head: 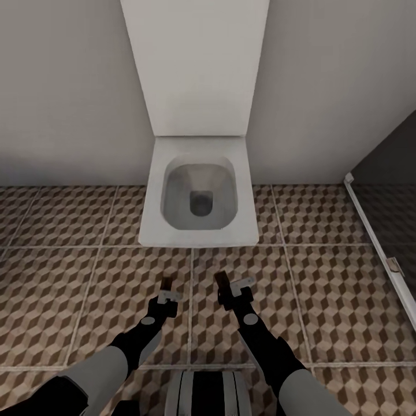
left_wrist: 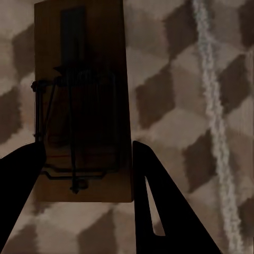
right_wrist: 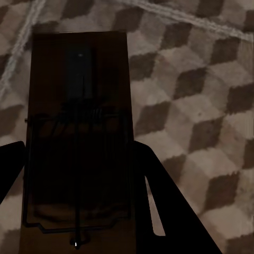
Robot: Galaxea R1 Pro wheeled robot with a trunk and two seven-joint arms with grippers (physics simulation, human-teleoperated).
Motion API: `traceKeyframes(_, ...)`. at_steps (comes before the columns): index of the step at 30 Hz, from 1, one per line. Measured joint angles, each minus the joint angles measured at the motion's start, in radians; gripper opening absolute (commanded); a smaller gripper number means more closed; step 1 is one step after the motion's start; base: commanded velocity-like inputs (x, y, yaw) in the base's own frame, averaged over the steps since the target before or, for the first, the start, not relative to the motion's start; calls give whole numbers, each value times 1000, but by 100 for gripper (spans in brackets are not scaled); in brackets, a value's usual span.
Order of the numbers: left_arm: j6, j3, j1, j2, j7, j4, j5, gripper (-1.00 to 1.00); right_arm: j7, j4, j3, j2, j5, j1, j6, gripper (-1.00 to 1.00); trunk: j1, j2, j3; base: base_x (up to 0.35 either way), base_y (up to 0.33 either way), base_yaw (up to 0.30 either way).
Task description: Take the four mousetraps from the cabinet in the bathroom and place them on the bathroom floor. Make sure all four end up on the same floor surface, and ensure that at least two of them are either under or directly next to the same bathroom sink.
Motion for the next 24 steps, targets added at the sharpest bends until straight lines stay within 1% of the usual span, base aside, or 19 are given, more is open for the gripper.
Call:
traceKeyframes(13,0,0,0,0,0,0,0,-100,0,0,0,0,0,0,0,-100,50,-91,-57,0,0,0)
traceKeyframes(23,0,0,0,0,0,0,0,-100,0,0,0,0,0,0,0,-100,54,-94,-111,0,0,0)
traceKeyframes(24,0,0,0,0,0,0,-1,-100,0,0,0,0,0,0,0,-100,54,-94,-113,0,0,0)
